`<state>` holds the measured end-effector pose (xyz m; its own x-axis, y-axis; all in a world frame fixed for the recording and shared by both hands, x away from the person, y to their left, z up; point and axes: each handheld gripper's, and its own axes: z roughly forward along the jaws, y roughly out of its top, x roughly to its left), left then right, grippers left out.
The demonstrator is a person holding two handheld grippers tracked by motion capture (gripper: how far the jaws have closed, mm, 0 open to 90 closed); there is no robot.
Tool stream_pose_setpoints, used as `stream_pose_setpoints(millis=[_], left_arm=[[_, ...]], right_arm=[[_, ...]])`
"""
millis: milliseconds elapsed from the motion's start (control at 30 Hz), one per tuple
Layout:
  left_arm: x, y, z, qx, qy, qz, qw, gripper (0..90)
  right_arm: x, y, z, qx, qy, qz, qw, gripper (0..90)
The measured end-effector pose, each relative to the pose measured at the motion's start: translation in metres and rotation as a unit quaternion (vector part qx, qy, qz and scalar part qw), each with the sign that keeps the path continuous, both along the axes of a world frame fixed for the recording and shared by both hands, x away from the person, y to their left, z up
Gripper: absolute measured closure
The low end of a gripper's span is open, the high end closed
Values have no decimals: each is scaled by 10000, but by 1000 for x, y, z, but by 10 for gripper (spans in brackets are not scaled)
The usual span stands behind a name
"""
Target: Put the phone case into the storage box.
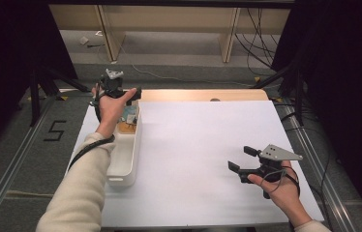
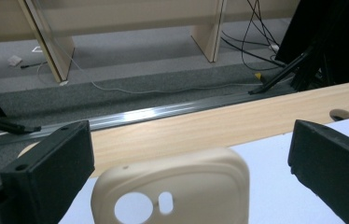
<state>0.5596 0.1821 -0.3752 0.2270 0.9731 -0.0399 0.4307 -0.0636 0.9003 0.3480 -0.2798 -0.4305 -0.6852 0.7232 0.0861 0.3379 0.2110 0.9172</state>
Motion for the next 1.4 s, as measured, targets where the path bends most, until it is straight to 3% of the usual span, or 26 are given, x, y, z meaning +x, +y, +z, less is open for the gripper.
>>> stream_pose_setpoints(millis=[433, 733, 933, 1067, 1400], left_arm=[[-13, -4, 15, -123, -80, -82, 9999, 39], [-32, -3, 15, -223, -163, -242, 9993, 30], [-47, -1, 18, -140, -209, -287, 9993, 30], [-56, 1, 16, -58, -181, -339, 9992, 34], [-79, 2, 11, -169, -97, -600, 9980, 37]], right_arm=[[0, 0, 0, -4, -22, -18, 10000, 152], [-1, 0, 1, -5, -28, -24, 10000, 152], [-1, -1, 1, -15, -26, -39, 10000, 152], [-1, -1, 1, -16, -28, -43, 10000, 151], [-1, -1, 1, -18, -35, -34, 10000, 151]])
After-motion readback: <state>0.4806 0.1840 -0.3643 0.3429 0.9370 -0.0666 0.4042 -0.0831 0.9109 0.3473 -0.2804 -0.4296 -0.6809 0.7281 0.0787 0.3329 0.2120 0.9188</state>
